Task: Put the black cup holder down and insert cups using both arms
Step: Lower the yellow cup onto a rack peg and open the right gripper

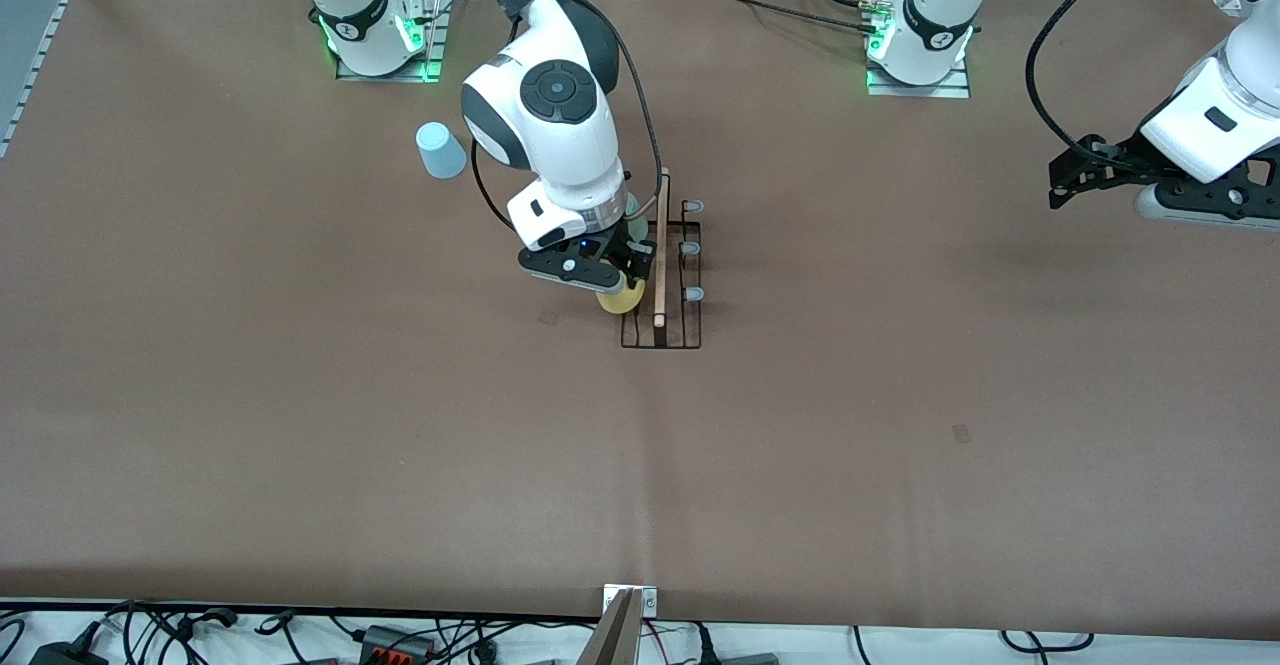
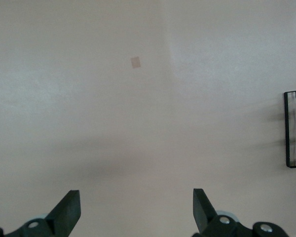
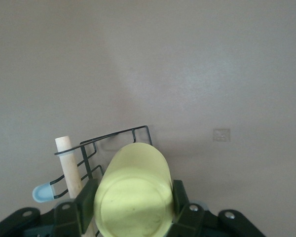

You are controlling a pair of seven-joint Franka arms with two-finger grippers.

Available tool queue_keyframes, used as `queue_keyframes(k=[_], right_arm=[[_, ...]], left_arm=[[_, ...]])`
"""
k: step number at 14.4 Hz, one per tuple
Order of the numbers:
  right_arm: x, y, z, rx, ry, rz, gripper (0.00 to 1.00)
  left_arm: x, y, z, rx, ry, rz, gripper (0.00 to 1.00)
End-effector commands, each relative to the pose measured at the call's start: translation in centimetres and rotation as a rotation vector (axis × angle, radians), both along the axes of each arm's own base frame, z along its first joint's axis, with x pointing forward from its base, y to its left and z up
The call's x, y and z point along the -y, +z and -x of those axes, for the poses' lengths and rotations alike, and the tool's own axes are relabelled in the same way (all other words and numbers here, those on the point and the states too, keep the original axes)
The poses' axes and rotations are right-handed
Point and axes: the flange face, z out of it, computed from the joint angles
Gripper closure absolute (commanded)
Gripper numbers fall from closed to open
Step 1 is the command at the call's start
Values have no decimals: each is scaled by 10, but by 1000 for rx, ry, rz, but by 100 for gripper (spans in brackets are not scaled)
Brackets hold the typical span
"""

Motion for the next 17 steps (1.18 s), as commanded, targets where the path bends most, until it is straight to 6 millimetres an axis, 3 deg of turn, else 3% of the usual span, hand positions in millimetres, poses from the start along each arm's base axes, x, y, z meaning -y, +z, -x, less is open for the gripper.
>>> queue_keyframes(k=[1, 3, 5, 6, 9, 13, 17], right_arm=[[-11, -9, -1, 23, 8, 5, 87], [-8, -15, -2, 20, 9, 17, 69], [0, -24, -10, 12, -1, 26, 19], [5, -26, -14, 10, -6, 28, 0], [28, -17, -33, 20, 31, 32, 0], [65, 21, -51, 36, -4, 37, 0], [154, 87, -65, -18, 46, 86, 0]], left_arm=[[3, 6, 1, -5, 10, 23, 0], [3, 6, 1, -5, 10, 23, 0], [3, 6, 1, -5, 10, 23, 0], [2, 6, 1, -5, 12, 23, 0], [3, 6, 1, -3, 12, 23, 0], [2, 6, 1, -3, 12, 23, 0], [2, 6, 1, -5, 13, 23, 0]])
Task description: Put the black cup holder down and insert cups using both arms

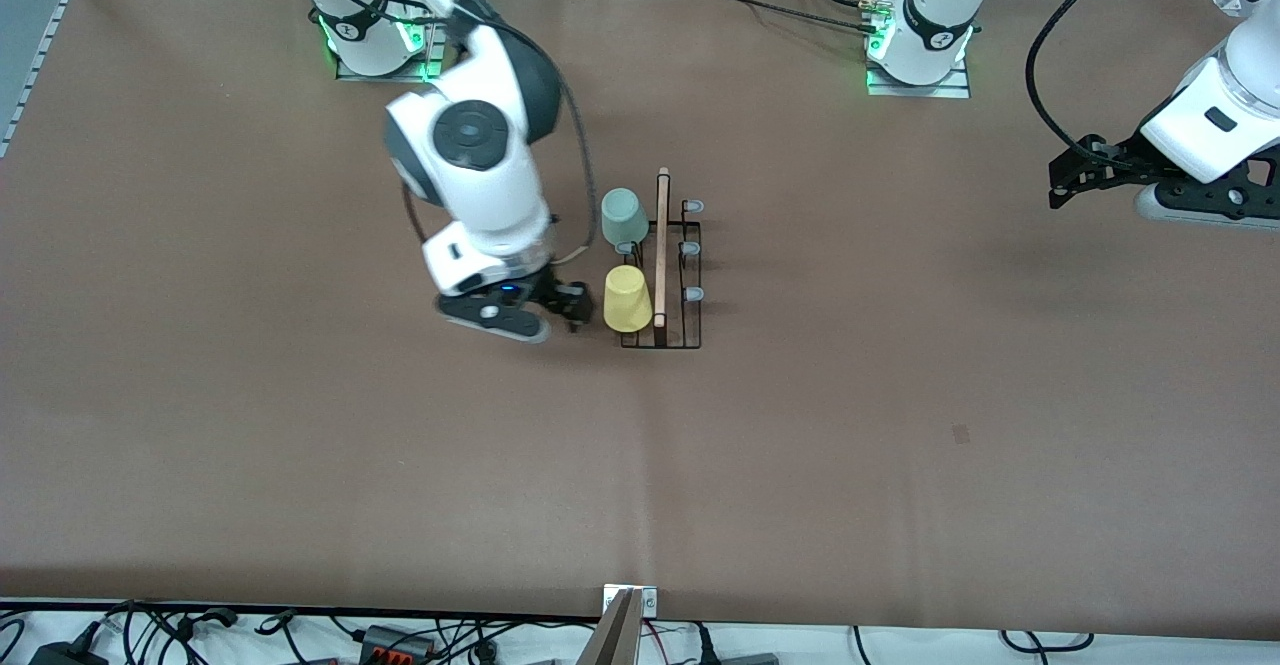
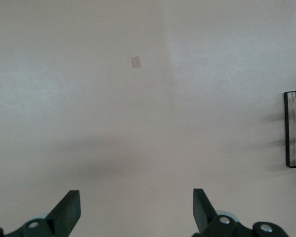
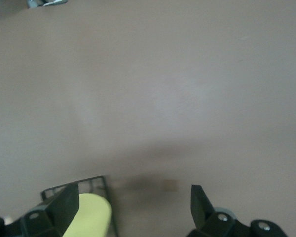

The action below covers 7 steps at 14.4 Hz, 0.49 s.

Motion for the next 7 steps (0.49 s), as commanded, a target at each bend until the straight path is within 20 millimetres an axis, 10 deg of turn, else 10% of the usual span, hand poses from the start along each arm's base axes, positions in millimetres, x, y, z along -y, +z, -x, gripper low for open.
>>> queue_keyframes(k=[1, 7], right_arm=[[70, 56, 2, -54, 68, 13, 0], [270, 136, 3, -191, 258, 22, 0]], left_arm=[[2, 6, 1, -4, 13, 23, 0], [2, 6, 1, -4, 13, 23, 0]])
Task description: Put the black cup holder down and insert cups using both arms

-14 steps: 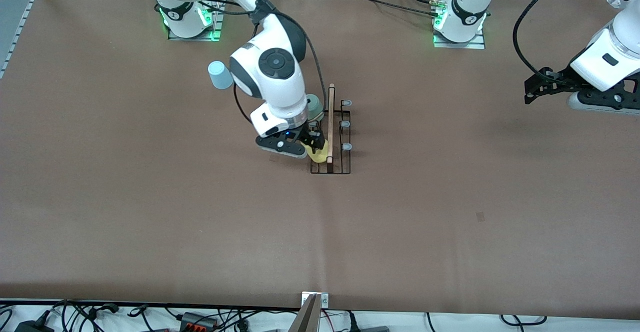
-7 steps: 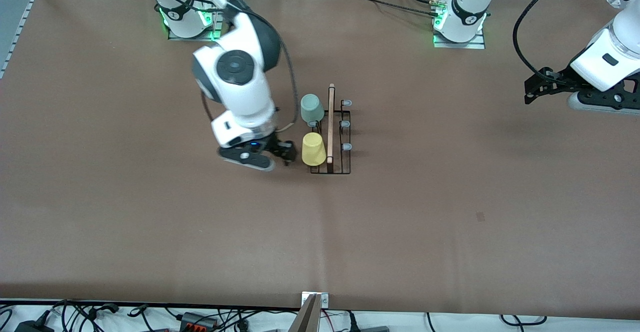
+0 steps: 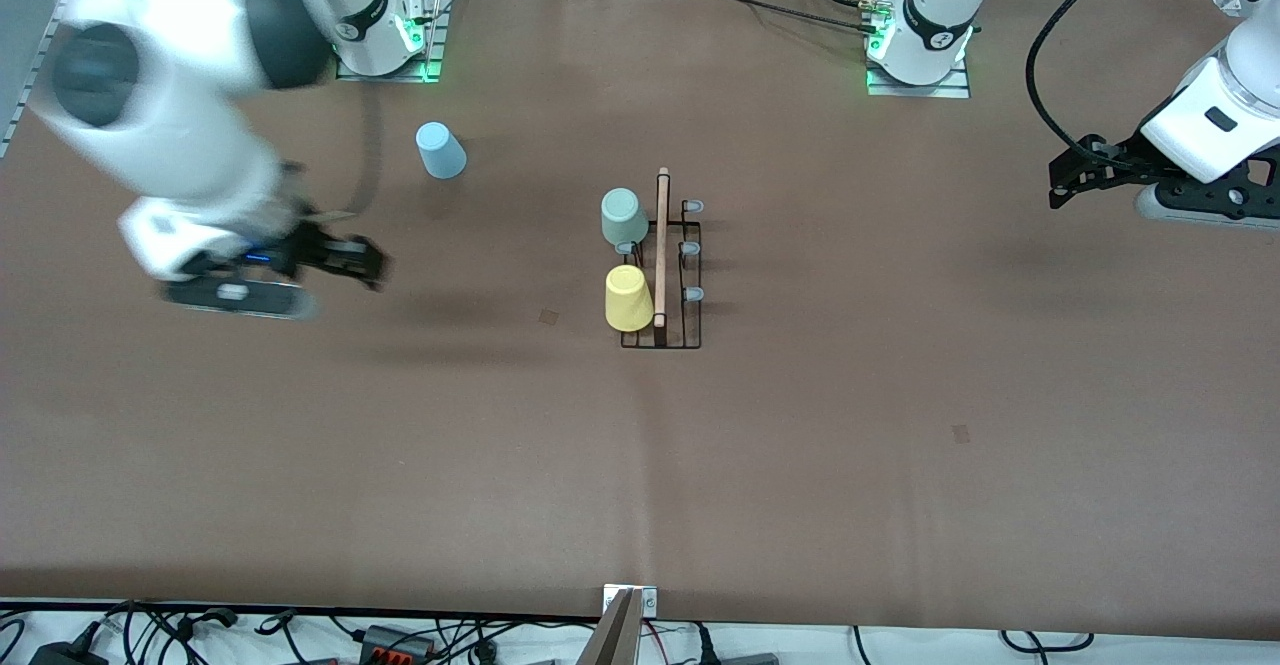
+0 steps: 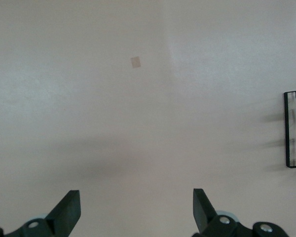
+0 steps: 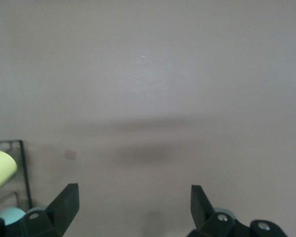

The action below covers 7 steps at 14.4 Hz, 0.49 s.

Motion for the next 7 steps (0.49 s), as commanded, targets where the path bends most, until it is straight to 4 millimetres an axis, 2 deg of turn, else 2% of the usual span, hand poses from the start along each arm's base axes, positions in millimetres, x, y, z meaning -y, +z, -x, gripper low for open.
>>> queue_keyframes(k=[1, 3, 4, 6, 7], right_arm=[[74, 24, 18, -39, 60, -14, 0], [147, 46, 26, -37, -2, -3, 0], [177, 60, 32, -15, -20, 4, 0], [216, 80, 45, 12, -60, 18, 0], [228, 86, 53, 7, -84, 9, 0]], left_arm=[[2, 7, 1, -3, 12, 23, 0], [2, 6, 1, -4, 12, 23, 0], [2, 6, 1, -4, 10, 23, 0], [2, 6, 1, -4, 12, 23, 0], [2, 6, 1, -4, 12, 23, 0]])
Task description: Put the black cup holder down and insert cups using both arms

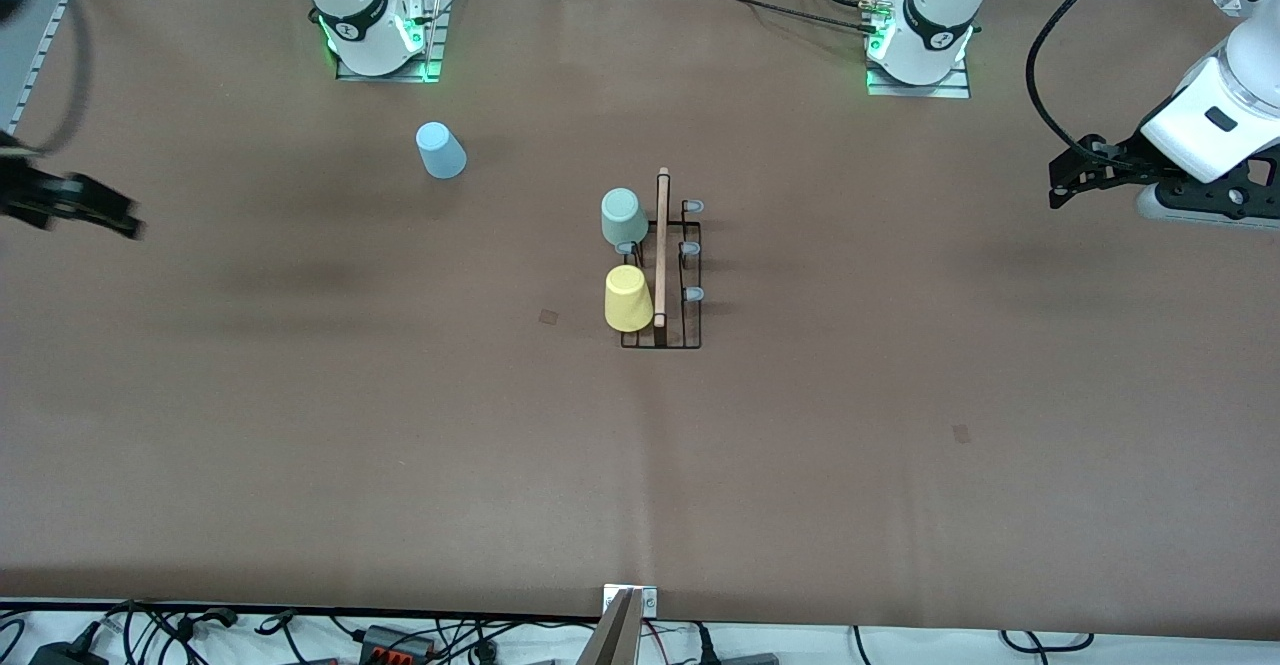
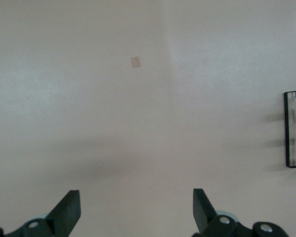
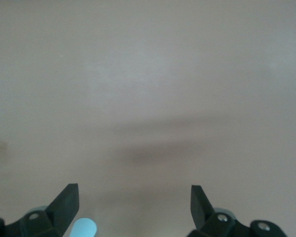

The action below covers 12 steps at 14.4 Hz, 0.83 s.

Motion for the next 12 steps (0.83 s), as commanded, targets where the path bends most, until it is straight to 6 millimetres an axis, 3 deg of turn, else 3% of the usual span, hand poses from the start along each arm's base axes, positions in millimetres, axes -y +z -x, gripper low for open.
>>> queue_keyframes(k=[1, 3, 5, 12], right_arm=[[15, 19, 26, -21, -27, -27, 0], [10, 9, 31, -95, -21, -43, 0], [-4, -10, 21, -140, 52, -45, 0], [-9, -11, 13, -107, 86, -35, 0]], left_arm=[[2, 6, 1, -4, 12, 23, 0], [2, 6, 1, -4, 12, 23, 0], [2, 6, 1, -4, 12, 23, 0], [1, 5, 1, -13, 15, 22, 0]])
